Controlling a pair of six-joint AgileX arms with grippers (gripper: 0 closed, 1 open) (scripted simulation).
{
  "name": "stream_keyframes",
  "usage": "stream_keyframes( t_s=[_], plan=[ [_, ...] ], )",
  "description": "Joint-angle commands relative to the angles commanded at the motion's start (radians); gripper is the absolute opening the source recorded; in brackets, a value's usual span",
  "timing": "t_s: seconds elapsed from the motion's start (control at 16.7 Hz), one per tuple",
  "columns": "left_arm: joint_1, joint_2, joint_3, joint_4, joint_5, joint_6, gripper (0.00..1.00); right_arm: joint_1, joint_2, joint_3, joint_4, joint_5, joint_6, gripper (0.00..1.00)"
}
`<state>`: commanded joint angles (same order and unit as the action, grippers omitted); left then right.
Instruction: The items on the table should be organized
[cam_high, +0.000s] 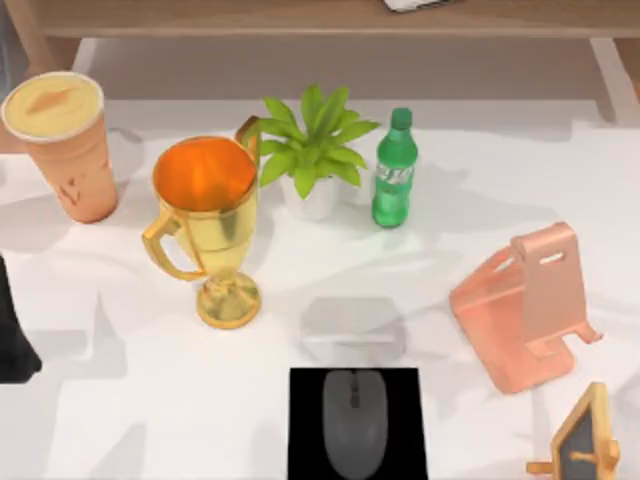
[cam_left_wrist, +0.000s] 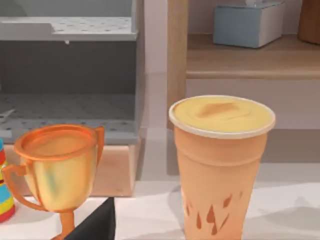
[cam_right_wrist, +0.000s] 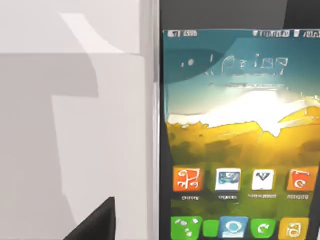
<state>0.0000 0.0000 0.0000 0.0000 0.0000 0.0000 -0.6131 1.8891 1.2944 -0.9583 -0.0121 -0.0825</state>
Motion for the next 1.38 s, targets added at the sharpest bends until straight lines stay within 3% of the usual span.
stream_keyframes(
  t_s=[0.36, 0.66, 1.38],
  plan=[
    [0.000, 0.000, 0.000, 0.000, 0.000, 0.000, 1.00, 0.002, 0.091, -0.105, 0.198, 0.001, 0.004, 1.00],
    [0.000, 0.000, 0.000, 0.000, 0.000, 0.000, 1.00, 0.002, 0.102, -0.118, 0.220, 0.001, 0.004, 1.00],
    [0.000, 0.000, 0.000, 0.000, 0.000, 0.000, 1.00, 0.002, 0.102, -0.118, 0.220, 0.001, 0.004, 0.10]
  ],
)
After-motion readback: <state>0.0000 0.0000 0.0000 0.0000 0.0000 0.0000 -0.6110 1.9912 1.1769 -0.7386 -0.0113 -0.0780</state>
